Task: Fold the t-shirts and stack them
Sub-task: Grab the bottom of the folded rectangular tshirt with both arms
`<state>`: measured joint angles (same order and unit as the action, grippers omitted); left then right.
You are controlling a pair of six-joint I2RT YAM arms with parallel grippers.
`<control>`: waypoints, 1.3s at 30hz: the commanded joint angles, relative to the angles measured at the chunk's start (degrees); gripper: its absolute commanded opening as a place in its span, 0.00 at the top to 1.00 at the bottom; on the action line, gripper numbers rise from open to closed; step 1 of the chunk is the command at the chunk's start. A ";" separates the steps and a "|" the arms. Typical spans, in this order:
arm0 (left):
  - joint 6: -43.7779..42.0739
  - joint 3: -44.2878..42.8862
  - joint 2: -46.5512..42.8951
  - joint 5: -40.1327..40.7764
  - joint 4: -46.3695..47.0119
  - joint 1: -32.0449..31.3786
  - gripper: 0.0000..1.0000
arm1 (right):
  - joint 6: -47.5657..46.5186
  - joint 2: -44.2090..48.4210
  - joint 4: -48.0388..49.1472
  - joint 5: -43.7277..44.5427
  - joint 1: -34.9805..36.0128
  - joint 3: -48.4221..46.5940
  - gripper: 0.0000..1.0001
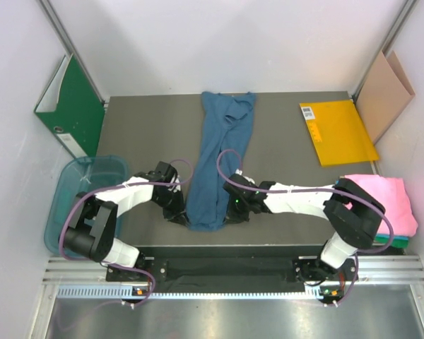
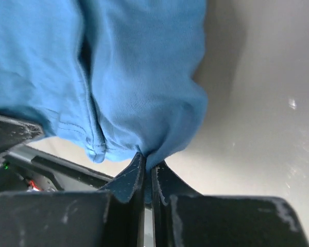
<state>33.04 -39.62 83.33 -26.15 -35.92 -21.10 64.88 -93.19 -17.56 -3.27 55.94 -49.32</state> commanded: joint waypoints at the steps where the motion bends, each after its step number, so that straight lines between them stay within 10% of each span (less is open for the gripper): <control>1: 0.98 -0.28 -2.99 -4.41 -0.20 0.18 1.00 | -0.38 7.38 -16.35 10.71 1.88 -6.14 1.00; 10: 5.20 4.89 -4.14 -9.35 2.87 -0.78 1.00 | 9.56 25.07 -15.24 5.85 3.29 14.85 1.00; 23: 1.59 5.60 -3.53 -8.56 0.59 -0.87 1.00 | 4.56 4.43 -11.00 0.98 9.62 2.41 0.92; 24: 1.51 5.52 -2.83 -8.91 0.50 -0.87 0.90 | 4.29 2.16 -11.52 0.72 10.32 1.08 0.88; 26: 1.50 5.25 -2.82 -8.83 -1.24 -1.04 0.33 | 2.89 0.73 -13.28 0.19 11.03 -2.42 0.68; 29: 1.16 3.06 -7.01 -5.94 -6.15 -1.05 0.01 | 2.01 0.63 -17.40 0.98 12.08 -6.04 0.33; 34: -1.13 -5.09 -16.52 -0.49 -16.10 -1.13 0.01 | 2.88 6.25 -23.21 2.38 12.17 -7.98 0.03; 39: -2.19 -7.59 -20.05 -3.28 -14.90 -3.06 0.10 | 4.02 13.45 -29.80 8.27 11.74 -8.42 0.00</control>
<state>32.71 -45.15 64.53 -28.23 -49.39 -22.57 68.16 -86.50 -40.47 -0.86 67.42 -55.29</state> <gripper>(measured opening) 0.959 0.993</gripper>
